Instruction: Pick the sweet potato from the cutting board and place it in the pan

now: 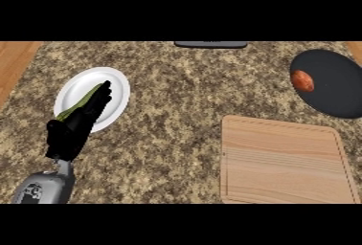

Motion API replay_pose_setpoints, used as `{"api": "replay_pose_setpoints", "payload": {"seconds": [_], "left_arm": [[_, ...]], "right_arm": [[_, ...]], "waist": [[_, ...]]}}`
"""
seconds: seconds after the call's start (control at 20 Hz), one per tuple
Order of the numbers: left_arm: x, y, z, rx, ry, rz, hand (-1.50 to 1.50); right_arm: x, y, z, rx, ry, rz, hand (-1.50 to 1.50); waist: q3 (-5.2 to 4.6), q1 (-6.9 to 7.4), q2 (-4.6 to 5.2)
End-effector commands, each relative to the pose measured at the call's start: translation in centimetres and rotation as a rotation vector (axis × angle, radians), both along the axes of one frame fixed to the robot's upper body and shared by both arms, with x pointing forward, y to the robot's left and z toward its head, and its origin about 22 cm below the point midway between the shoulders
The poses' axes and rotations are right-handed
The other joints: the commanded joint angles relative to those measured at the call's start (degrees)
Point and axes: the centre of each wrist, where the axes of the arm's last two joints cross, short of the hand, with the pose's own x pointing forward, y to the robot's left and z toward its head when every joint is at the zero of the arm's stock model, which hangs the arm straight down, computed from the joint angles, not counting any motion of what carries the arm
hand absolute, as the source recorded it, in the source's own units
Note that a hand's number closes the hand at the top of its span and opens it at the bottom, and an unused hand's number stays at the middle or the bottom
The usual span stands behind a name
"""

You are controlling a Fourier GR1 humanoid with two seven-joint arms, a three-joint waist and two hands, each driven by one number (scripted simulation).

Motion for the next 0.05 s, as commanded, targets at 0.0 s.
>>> {"api": "replay_pose_setpoints", "payload": {"seconds": [0.0], "left_arm": [[-0.63, 1.23, -0.42, 0.002, -0.004, -0.006, 0.0]], "right_arm": [[-2.08, -0.25, -1.49, 0.027, -0.088, 0.062, -1.5]], "waist": [[-0.03, 0.03, -0.17]]}}
